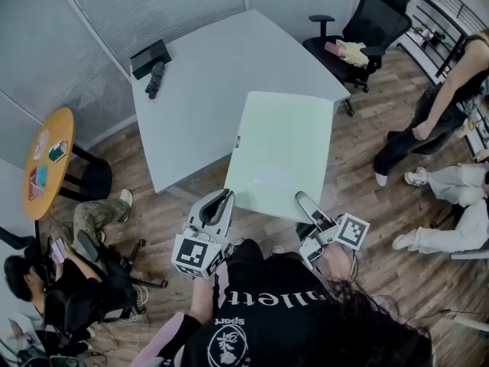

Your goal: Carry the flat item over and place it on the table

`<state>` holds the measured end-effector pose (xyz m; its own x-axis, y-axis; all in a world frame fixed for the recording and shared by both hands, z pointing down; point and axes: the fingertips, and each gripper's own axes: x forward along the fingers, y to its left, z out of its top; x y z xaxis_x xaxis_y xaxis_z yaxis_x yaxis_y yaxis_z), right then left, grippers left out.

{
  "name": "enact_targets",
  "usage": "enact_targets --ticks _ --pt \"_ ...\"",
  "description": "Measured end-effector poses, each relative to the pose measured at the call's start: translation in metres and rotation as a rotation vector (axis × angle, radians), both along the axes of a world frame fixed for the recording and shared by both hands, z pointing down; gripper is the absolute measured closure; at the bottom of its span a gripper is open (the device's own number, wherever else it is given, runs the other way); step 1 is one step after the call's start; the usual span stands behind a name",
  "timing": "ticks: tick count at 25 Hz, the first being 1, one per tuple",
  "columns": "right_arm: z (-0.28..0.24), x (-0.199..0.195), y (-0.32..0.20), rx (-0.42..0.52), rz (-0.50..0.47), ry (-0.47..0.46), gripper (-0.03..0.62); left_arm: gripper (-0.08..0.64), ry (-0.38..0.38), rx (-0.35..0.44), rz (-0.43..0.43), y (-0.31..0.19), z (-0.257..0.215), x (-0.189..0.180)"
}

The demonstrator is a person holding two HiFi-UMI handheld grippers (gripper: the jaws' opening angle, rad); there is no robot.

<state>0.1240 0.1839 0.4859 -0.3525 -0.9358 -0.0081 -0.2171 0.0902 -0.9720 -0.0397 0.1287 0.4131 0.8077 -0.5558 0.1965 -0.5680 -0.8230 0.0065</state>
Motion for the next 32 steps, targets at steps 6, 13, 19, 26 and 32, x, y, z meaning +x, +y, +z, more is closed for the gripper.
enact_targets --ticks 6,13,19,26,32 --pt "0.004 0.011 -0.015 0.002 0.000 -0.015 0.291 0.514 -0.022 -0.003 -0.002 -0.013 0.000 0.011" --pt "0.013 0.020 -0.049 -0.017 0.014 0.003 0.291 0.514 -0.030 -0.022 0.019 -0.049 0.008 0.019" --pt "0.018 0.024 -0.089 -0.067 0.030 0.013 0.291 0.514 -0.020 -0.017 0.049 -0.101 0.008 0.028" --pt "0.013 0.017 -0.156 -0.079 0.037 0.002 0.291 0.514 -0.018 -0.005 0.067 -0.168 0.003 0.023" --pt "0.019 0.004 -0.212 -0.113 0.042 -0.015 0.291 0.514 -0.002 -0.004 0.050 -0.224 0.003 0.003"
